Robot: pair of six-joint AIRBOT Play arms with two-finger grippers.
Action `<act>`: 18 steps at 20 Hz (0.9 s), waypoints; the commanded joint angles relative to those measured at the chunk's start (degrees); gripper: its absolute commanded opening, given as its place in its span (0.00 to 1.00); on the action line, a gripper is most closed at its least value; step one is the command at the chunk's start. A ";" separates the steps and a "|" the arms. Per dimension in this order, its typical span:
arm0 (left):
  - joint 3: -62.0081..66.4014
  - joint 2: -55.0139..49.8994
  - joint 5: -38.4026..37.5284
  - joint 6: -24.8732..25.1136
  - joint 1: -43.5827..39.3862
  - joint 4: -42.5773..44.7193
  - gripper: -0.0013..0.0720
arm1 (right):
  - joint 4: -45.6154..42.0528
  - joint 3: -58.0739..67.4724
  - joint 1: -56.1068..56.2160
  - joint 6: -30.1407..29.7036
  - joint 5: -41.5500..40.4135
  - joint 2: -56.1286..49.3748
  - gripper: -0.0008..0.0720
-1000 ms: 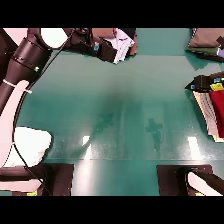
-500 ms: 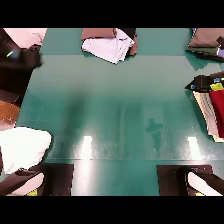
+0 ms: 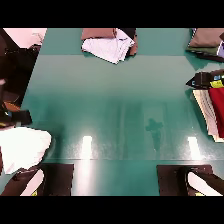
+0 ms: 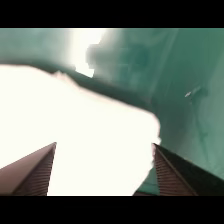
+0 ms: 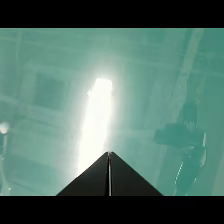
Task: Fold the shirts.
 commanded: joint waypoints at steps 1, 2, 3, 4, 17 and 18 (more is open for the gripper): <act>-12.41 0.79 5.27 -4.26 0.81 4.92 1.00 | 0.00 -0.02 0.02 -0.02 -0.50 0.04 0.04; -15.17 0.79 7.63 -5.31 0.83 4.94 1.00 | 0.00 -0.02 0.02 -0.02 -0.48 0.04 0.04; -17.31 0.79 9.53 -6.40 0.83 4.90 1.00 | 0.00 -0.02 0.02 -0.02 -0.48 0.04 0.04; -18.93 0.79 11.10 -7.19 0.81 4.85 0.99 | 0.02 -0.02 0.02 -0.02 -0.48 0.04 0.04; 27.02 0.48 9.88 15.23 0.59 -31.82 0.05 | 0.57 8.24 0.02 0.04 -1.81 0.04 0.04; 30.69 0.48 10.05 16.65 -0.68 -35.39 0.05 | 0.55 10.32 0.02 0.04 -2.16 0.04 0.04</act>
